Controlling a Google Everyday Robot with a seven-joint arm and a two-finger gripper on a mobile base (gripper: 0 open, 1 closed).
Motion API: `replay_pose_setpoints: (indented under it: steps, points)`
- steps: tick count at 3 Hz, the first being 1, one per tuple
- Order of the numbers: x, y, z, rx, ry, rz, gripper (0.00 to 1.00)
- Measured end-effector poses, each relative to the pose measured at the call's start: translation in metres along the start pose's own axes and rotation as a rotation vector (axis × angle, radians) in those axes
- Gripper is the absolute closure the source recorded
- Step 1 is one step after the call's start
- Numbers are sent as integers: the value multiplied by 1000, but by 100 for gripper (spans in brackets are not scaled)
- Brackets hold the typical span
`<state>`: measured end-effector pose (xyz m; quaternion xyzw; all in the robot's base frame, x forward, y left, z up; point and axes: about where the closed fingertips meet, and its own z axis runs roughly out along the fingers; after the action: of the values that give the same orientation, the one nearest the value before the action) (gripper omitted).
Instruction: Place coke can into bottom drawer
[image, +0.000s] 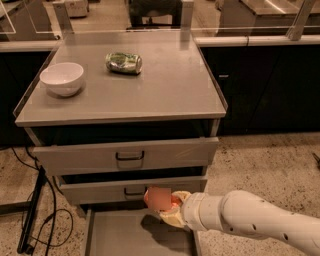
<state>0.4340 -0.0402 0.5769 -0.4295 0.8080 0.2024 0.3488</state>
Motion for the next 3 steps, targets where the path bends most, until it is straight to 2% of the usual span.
replay_pose_setpoints:
  steps: [1,2,3]
  points:
    - [15,7,29,-39,22,12,100]
    - [56,29,102,-116,72,39,100]
    - [91,44,160,-164,97,63,100]
